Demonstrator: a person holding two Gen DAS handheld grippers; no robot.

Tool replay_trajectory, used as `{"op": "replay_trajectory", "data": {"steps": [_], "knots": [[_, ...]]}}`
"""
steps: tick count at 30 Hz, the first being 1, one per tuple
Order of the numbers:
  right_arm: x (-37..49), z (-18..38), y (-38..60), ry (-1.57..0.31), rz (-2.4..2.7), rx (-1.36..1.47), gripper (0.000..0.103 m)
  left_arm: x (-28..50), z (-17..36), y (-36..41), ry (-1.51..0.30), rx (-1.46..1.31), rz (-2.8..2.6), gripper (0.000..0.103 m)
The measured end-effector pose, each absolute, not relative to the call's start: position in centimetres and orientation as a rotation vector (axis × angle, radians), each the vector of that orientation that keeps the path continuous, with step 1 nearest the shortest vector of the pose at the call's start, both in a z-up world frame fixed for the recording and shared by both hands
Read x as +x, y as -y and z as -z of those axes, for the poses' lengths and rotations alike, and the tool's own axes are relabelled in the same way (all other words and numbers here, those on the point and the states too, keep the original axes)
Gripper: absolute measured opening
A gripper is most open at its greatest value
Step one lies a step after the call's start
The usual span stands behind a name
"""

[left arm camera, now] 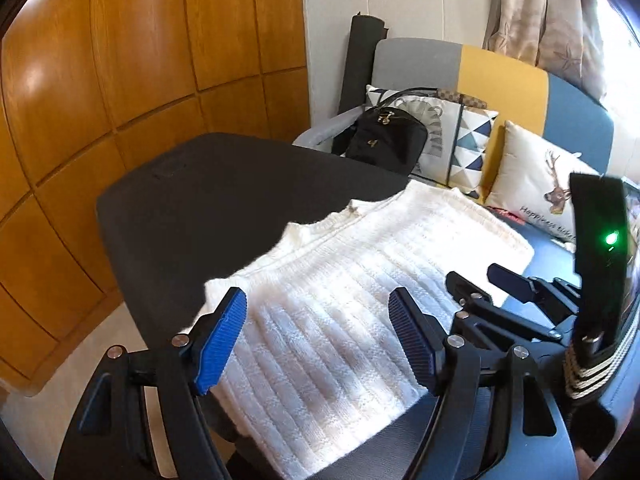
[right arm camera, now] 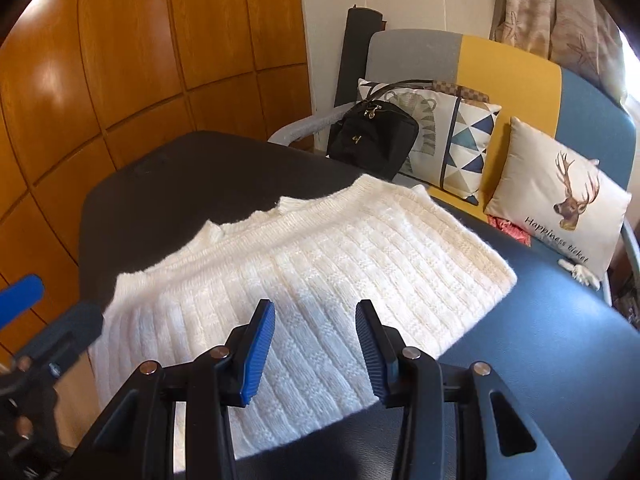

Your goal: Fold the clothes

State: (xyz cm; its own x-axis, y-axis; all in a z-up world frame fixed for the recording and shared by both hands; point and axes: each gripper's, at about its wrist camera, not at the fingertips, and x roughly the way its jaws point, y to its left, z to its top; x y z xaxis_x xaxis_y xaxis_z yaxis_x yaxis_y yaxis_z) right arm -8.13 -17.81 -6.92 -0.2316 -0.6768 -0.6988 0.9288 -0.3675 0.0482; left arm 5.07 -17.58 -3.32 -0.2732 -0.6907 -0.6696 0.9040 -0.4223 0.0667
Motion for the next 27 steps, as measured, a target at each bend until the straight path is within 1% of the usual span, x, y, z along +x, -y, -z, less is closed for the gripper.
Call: {"op": "replay_trajectory", "data": {"steps": [9,19,23,27], "knots": [[-7.7,7.5,18.2,-0.522,1.800,0.772,0.043,5.2,3.6,18.0,-0.452,0.782,1.884,0.077],[-7.6,8.3,18.5,-0.538,1.785,0.788,0.043,5.7,4.9,19.3,-0.498,0.822,1.849,0.077],[-7.6,8.6,18.5,-0.548,1.785,0.790,0.043,5.7,5.1,19.3,-0.486,0.832,1.843,0.077],[-7.5,8.9,18.6,-0.555,1.783,0.795,0.043,5.6,4.8,18.9,-0.438,0.824,1.833,0.077]]}}
